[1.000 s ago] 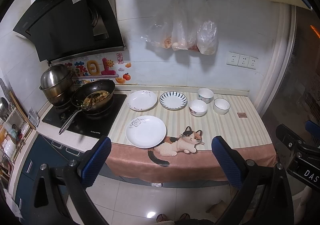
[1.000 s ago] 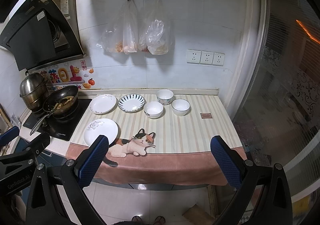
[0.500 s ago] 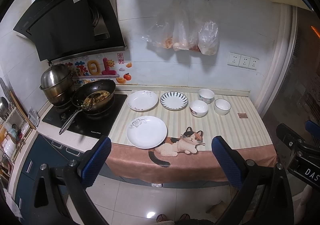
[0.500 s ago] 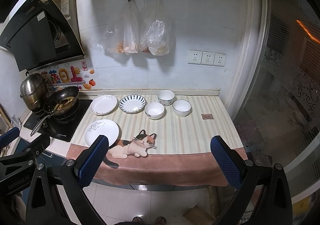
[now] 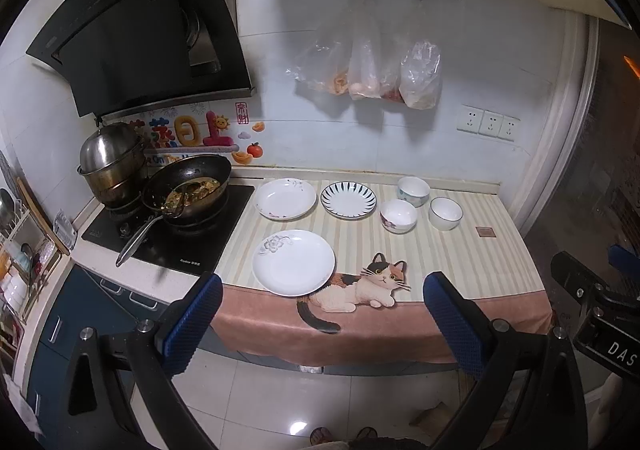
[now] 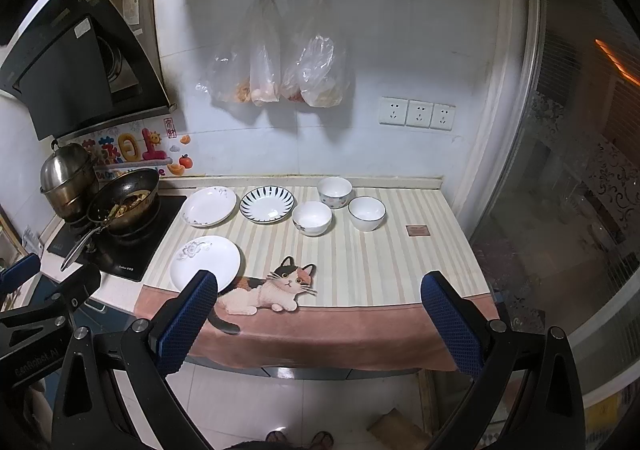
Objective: Organize plates and bowls
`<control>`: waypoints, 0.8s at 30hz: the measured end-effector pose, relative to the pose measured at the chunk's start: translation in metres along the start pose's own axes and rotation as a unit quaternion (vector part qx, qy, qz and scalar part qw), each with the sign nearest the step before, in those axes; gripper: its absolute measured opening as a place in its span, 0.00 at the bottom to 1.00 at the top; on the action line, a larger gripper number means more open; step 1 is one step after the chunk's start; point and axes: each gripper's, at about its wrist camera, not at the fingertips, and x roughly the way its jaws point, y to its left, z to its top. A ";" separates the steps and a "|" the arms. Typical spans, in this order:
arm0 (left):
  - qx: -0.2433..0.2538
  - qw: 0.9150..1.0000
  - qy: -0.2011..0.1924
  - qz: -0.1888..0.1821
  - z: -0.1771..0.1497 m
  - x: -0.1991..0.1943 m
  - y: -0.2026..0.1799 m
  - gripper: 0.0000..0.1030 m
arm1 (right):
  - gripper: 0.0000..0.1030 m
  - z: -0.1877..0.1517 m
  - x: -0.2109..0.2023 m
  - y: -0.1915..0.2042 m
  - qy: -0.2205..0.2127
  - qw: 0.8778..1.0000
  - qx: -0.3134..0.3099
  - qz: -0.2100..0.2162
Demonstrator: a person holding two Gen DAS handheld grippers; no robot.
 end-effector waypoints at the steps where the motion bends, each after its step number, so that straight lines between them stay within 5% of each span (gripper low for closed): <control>1: 0.000 1.000 0.001 -0.001 0.000 0.001 0.001 1.00 | 1.00 0.001 0.001 0.002 0.001 1.000 0.001 0.000; 13: 0.000 1.000 0.006 -0.008 0.001 0.037 0.024 1.00 | 1.00 -0.006 0.030 0.011 0.003 0.999 0.035 0.016; 17: -0.001 1.000 0.017 0.022 0.000 0.082 0.044 1.00 | 1.00 -0.010 0.093 0.017 0.026 0.996 0.051 0.062; 24: -0.032 0.993 0.078 0.079 0.000 0.203 0.095 1.00 | 1.00 -0.027 0.271 0.043 0.171 0.976 0.055 0.123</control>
